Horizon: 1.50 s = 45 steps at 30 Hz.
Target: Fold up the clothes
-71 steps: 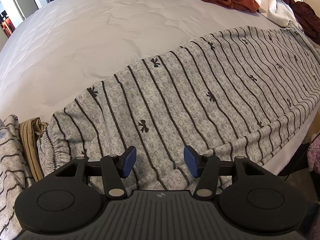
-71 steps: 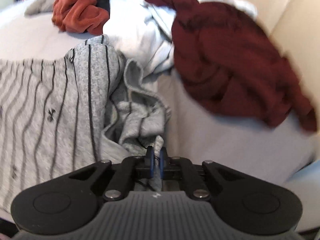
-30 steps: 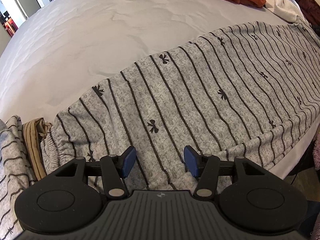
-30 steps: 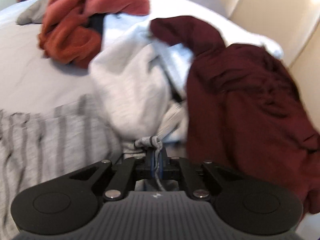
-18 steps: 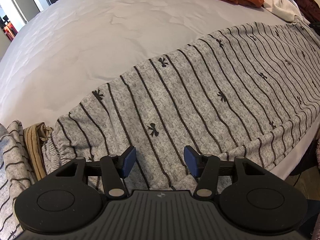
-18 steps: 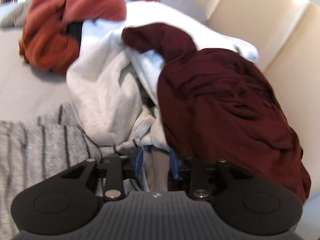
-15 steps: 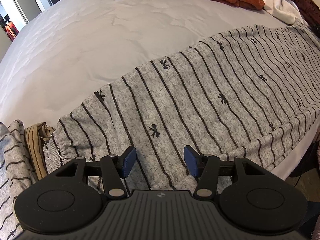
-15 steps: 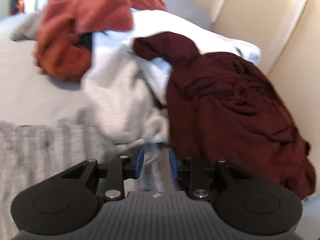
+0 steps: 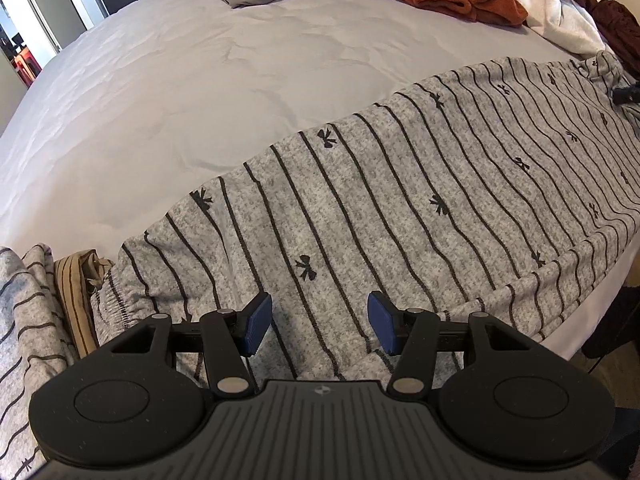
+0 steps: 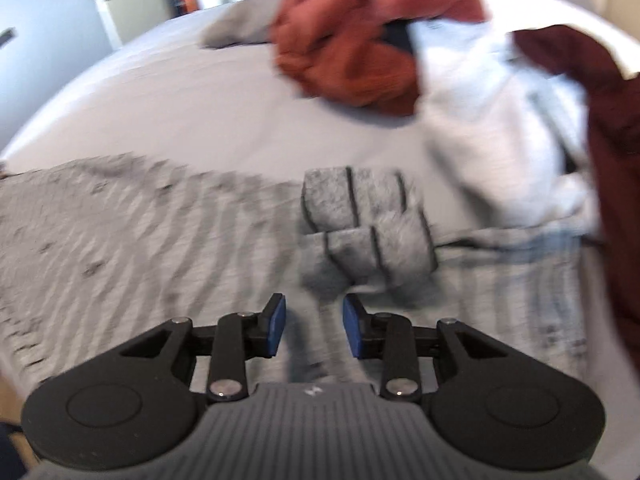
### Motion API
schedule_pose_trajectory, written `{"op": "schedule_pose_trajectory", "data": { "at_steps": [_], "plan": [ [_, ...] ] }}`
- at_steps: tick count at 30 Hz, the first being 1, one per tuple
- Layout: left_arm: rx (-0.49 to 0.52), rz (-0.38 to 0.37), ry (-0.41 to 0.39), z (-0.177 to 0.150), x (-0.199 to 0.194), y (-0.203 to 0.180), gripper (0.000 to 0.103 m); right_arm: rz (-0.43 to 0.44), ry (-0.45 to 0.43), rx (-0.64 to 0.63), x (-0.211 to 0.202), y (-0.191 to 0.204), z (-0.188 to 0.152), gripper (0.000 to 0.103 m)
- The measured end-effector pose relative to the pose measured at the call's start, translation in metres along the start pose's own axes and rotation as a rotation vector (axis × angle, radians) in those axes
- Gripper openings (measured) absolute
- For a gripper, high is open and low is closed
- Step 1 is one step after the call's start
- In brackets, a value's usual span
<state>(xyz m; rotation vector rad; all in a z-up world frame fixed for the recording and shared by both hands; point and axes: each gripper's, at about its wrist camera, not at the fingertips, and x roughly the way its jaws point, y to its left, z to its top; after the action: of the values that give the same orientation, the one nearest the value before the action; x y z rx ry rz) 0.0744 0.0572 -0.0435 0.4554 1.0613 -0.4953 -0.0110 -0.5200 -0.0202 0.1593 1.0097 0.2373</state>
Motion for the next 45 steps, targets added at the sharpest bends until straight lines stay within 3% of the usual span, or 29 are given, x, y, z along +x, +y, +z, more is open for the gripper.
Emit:
{"op": "schedule_pose_trajectory", "data": {
  "at_steps": [3, 5, 8, 14, 17, 19, 20, 21, 23, 28, 30, 36, 45],
  "plan": [
    [0.005, -0.002, 0.003, 0.001, 0.0, -0.001, 0.051, 0.116, 0.065, -0.046, 0.002, 0.014, -0.006, 0.036],
    [0.01, -0.002, 0.001, 0.002, 0.0, -0.001, 0.051, 0.13, 0.062, -0.098, -0.005, 0.023, -0.007, 0.036],
    [0.015, -0.004, 0.002, 0.002, 0.0, -0.002, 0.051, 0.084, -0.037, -0.081, -0.025, 0.018, 0.0, 0.04],
    [0.023, -0.004, 0.007, 0.002, 0.001, -0.004, 0.051, -0.129, -0.238, 0.05, -0.053, -0.015, 0.014, 0.051],
    [0.016, 0.001, 0.013, 0.0, 0.001, -0.003, 0.051, -0.174, -0.247, 0.085, -0.045, -0.024, 0.017, 0.062],
    [0.014, 0.006, 0.015, 0.0, 0.001, -0.002, 0.051, -0.181, -0.232, 0.089, -0.038, -0.027, 0.018, 0.061],
    [0.014, 0.007, 0.013, 0.0, 0.0, -0.002, 0.051, -0.174, -0.22, 0.09, -0.035, -0.028, 0.018, 0.057],
    [0.015, 0.008, 0.011, 0.0, 0.0, -0.002, 0.051, -0.155, -0.212, 0.102, -0.034, -0.03, 0.019, 0.037],
    [0.017, 0.007, 0.001, 0.0, -0.003, -0.002, 0.051, -0.122, -0.207, 0.122, -0.034, -0.032, 0.021, 0.012],
    [0.025, 0.004, -0.022, -0.001, -0.009, -0.002, 0.051, -0.079, -0.29, 0.153, -0.066, -0.029, 0.02, 0.007],
    [0.025, 0.002, -0.027, -0.002, -0.01, -0.002, 0.051, -0.103, -0.35, 0.187, -0.084, -0.031, 0.015, 0.006],
    [0.042, -0.003, -0.021, -0.003, -0.01, -0.006, 0.051, -0.313, -0.484, 0.413, -0.115, -0.052, 0.002, 0.005],
    [0.054, 0.005, -0.012, 0.002, -0.004, -0.011, 0.051, -0.534, -0.446, 0.424, -0.066, -0.072, 0.038, 0.005]
  ]
}}
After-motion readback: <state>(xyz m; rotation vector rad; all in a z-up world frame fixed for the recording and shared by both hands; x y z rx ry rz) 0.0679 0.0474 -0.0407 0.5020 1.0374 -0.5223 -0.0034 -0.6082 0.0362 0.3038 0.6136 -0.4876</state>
